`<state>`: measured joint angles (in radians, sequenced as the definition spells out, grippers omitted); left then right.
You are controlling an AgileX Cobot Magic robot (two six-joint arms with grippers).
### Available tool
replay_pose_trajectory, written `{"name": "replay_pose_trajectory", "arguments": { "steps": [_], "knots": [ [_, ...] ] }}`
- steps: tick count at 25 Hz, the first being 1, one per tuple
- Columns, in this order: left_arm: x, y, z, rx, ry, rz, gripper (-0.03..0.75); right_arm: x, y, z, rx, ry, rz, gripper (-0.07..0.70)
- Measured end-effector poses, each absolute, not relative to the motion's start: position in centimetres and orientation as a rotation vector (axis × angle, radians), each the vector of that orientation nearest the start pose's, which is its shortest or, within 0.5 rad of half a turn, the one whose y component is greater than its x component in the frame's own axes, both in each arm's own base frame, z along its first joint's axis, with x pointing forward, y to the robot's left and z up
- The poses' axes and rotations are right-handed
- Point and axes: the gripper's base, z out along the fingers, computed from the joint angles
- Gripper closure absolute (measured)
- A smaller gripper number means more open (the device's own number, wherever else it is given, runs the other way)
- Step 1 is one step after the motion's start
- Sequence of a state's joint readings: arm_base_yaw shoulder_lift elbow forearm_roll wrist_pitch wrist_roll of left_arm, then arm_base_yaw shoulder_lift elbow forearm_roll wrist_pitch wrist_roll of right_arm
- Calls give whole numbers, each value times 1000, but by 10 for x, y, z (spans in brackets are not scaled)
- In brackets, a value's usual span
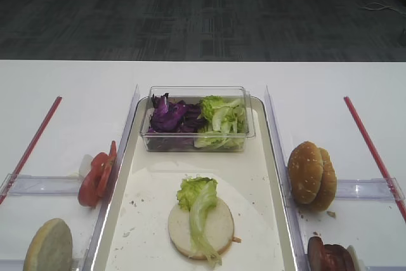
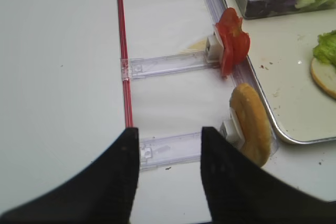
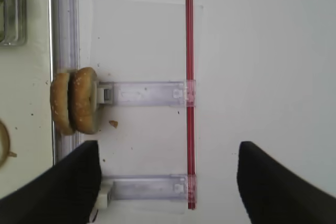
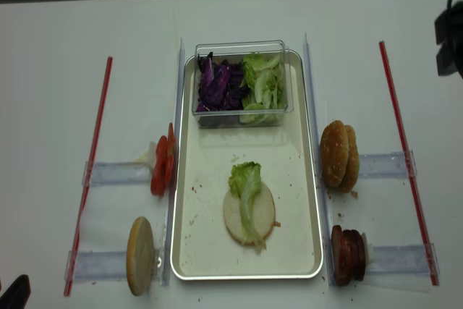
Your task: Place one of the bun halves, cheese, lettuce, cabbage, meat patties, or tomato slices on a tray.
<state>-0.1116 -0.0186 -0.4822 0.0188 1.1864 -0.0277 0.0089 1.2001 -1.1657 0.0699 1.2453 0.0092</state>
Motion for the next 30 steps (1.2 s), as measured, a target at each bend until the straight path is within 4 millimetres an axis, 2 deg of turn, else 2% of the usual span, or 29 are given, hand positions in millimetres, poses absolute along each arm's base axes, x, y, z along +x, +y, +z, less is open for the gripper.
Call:
{"name": "replay_pose_trajectory", "arguments": {
  "steps": [13,23,30],
  "knots": [
    [-11,3,262,89,2168,-56,445,116,5,332,6,2666,71,79],
    [-11,3,262,89,2168,-56,445,39,-2,337,3,2394,-32,79],
    [-11,3,262,89,2168,-56,445,-2,-4,322,-2,2251,-45,79]
  ]
}}
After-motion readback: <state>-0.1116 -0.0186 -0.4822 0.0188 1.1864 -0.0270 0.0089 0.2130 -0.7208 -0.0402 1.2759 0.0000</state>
